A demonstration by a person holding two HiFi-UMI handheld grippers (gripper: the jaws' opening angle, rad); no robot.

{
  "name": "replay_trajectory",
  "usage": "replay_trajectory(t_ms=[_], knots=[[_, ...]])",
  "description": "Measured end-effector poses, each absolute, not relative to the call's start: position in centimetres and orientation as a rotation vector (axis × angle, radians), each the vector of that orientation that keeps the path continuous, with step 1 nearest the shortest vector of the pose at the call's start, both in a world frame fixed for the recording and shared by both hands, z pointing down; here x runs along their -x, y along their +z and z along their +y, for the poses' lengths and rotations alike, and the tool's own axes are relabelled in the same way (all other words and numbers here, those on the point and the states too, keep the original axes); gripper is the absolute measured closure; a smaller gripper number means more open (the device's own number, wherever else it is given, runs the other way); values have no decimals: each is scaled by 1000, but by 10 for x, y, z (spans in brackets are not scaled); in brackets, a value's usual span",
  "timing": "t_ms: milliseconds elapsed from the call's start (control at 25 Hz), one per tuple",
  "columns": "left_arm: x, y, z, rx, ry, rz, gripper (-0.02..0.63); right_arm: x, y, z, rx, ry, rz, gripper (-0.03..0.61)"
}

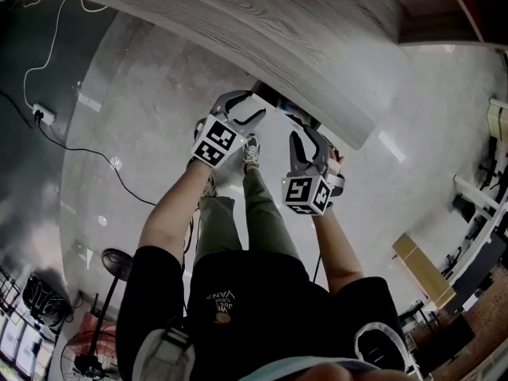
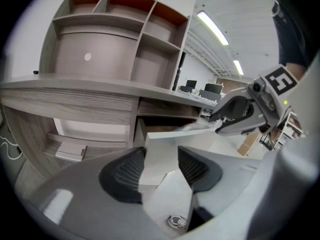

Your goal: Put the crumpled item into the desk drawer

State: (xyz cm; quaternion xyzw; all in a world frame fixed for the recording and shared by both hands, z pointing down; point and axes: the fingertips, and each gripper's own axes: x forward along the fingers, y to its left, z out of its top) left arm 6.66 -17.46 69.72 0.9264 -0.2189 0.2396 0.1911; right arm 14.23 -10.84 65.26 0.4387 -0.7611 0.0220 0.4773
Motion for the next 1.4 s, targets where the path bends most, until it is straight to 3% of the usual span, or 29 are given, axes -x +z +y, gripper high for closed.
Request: replay_trajectory(t_ms=[1280, 1320, 1400], knots=[[-54, 686, -180, -2598, 668, -647, 380, -153, 633, -105, -1273, 174, -1848, 489], [-52, 683, -181, -2599, 666, -655, 380, -156, 631, -106, -1311, 194, -1848, 494], [-49, 678, -182, -2605, 658, -676, 382, -162, 624, -108, -1393, 236, -1856, 569]])
